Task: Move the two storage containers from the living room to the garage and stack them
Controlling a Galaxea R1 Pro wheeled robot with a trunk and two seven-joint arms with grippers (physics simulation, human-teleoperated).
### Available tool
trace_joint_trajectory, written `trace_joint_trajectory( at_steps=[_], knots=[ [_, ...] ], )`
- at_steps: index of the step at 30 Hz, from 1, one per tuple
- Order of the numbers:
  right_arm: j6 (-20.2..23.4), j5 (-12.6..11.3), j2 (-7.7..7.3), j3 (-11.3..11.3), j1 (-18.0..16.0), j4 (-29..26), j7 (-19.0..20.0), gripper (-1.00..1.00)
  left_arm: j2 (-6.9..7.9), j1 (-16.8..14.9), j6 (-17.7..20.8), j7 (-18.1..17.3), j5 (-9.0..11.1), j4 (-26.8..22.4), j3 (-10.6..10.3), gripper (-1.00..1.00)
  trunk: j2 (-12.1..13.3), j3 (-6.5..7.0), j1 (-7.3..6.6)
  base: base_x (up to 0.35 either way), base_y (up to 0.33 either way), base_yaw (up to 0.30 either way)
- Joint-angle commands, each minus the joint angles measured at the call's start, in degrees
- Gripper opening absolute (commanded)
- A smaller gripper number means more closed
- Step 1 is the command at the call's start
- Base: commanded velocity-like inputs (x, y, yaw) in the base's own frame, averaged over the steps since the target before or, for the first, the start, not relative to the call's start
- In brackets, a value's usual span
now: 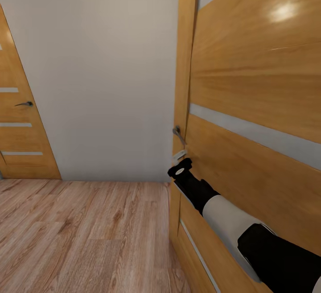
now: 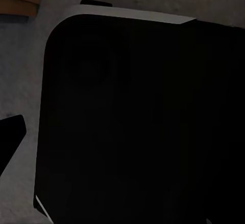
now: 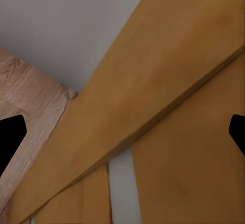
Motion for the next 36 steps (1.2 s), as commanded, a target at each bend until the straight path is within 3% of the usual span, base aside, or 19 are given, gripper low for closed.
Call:
trace_joint_trajectory(
  at_steps=[1,20,36],
  knots=[
    [0.4,0.4,-0.27,0.2,-0.1,0.0,-0.2,1.0,-0.01,0.0,-0.1,0.0,0.4,0.0,0.1,1.0,0.0,-0.05,0.0,0.0,0.0,0.0],
    [0.5,0.4,-6.47,-0.3,-0.1,0.0,-0.3,1.0,-0.02,0.0,-0.1,0.0,0.4,-0.1,0.1,1.0,0.0,-0.05,0.0,0.0,0.0,0.0],
    [0.5,0.4,-10.34,-1.4,-0.1,-0.2,-0.3,1.0,-0.01,0.0,-0.1,0.0,0.4,0.0,0.1,1.0,0.0,-0.05,0.0,0.0,0.0,0.0]
  ],
)
